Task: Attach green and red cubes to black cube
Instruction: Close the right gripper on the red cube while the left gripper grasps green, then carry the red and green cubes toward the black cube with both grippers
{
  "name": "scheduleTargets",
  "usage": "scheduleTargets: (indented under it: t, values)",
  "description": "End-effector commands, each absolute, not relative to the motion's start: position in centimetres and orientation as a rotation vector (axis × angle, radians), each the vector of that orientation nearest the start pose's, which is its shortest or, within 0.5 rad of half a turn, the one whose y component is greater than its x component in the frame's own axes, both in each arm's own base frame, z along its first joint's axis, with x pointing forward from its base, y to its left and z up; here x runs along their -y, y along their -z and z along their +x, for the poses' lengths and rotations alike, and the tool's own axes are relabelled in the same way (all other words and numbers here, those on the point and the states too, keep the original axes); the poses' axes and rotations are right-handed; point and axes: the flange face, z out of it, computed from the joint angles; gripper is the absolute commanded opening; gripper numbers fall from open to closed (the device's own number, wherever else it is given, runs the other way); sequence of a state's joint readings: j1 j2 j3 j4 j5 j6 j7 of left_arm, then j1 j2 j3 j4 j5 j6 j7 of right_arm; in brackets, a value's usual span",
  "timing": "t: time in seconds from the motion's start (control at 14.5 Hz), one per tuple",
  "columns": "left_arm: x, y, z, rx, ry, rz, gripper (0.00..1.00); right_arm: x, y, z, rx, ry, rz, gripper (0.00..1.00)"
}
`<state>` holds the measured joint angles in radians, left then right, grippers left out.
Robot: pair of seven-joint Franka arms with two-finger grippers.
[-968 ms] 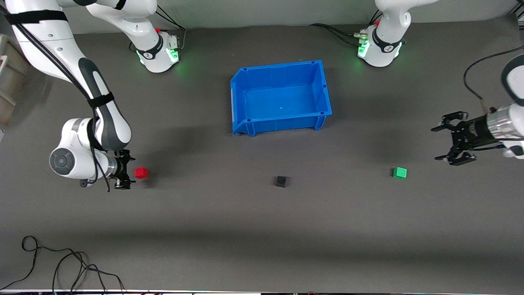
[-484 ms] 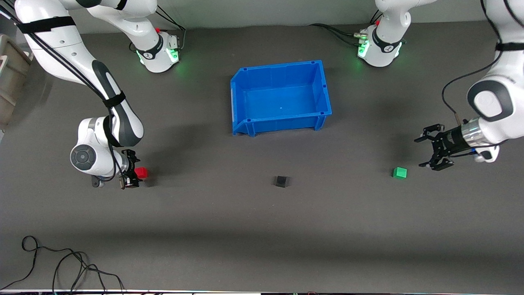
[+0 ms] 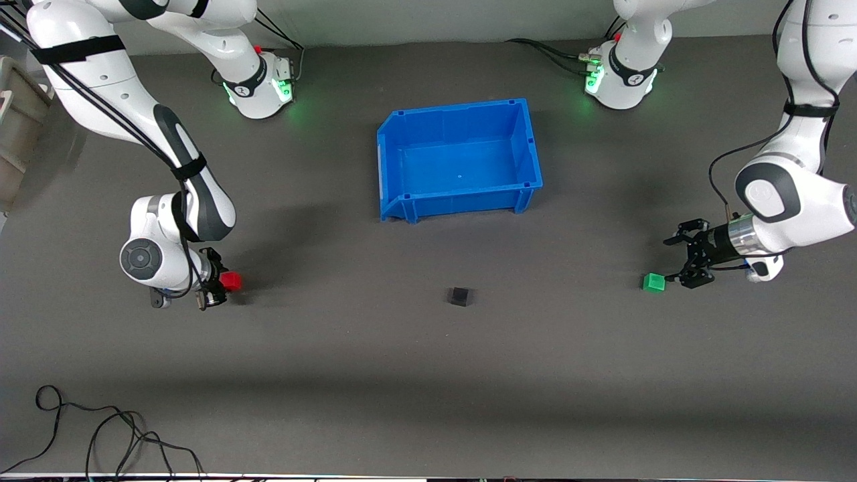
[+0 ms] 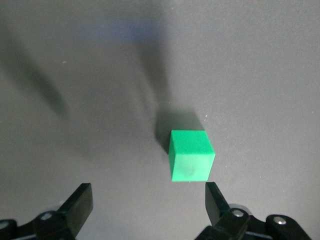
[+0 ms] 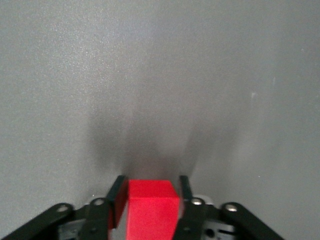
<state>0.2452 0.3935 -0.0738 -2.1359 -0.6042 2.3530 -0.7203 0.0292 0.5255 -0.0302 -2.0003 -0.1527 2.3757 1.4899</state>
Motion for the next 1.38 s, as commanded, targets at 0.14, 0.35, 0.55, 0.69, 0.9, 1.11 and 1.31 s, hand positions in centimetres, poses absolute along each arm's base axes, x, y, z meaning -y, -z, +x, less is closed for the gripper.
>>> scheduleTargets:
  t: [0.14,0.35,0.55,0.69,0.9,1.11,1.31]
  values:
    - [-8.5,-18.6,57.8,2.174,-0.440,-2.718,1.00,0.1,-20.4,60.1,-2.063,0.021,-2.582,0.36]
    - [-8.8,-18.3,58.8,2.236,-0.433,-2.706,1.00,-1.4,-23.4,62.0,-2.102,-0.027,-2.585,0.33]
    - [-7.1,-16.9,59.0,2.230,-0.411,-2.706,1.00,-10.6,-27.4,63.5,-2.144,-0.066,-2.567,0.33]
    - [-7.1,-16.9,59.0,2.229,-0.416,-2.706,0.94,-13.2,-28.1,64.0,-2.156,-0.035,-2.539,0.34]
    - [-7.1,-17.4,59.1,2.224,-0.431,-2.713,0.40,-17.0,-28.7,64.3,-2.132,0.006,-2.532,0.34]
    - [-7.8,-18.1,59.5,2.231,-0.406,-2.717,0.25,-18.4,-29.2,64.1,-2.118,-0.003,-2.528,0.34]
    - [-7.9,-18.9,60.0,2.227,-0.413,-2.728,0.12,-22.0,-30.1,63.3,-2.055,0.004,-2.578,0.34]
